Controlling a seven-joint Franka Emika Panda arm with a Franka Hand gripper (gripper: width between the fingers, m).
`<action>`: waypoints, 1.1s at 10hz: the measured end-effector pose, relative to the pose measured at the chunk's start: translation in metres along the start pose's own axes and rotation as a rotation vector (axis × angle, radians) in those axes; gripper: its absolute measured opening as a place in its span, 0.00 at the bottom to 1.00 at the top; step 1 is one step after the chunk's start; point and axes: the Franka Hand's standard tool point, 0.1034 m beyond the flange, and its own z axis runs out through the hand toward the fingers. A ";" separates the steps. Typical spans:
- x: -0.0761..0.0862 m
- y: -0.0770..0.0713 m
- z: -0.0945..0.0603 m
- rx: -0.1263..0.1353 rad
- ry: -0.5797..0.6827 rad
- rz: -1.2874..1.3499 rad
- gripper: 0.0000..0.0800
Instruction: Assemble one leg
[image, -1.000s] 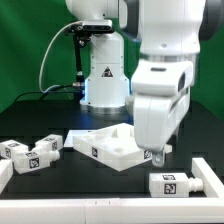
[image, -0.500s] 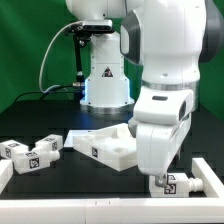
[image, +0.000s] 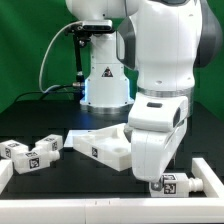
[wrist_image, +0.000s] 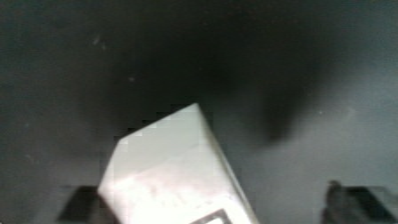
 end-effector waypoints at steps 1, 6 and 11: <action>0.000 0.000 0.000 0.000 0.000 0.000 0.46; -0.010 -0.034 -0.029 -0.002 -0.015 0.045 0.35; 0.009 -0.071 -0.063 -0.025 -0.008 0.146 0.35</action>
Offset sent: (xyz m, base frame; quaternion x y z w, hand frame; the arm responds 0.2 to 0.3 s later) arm -0.0272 -0.0127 0.0312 -0.0017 -0.0467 0.0267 0.9986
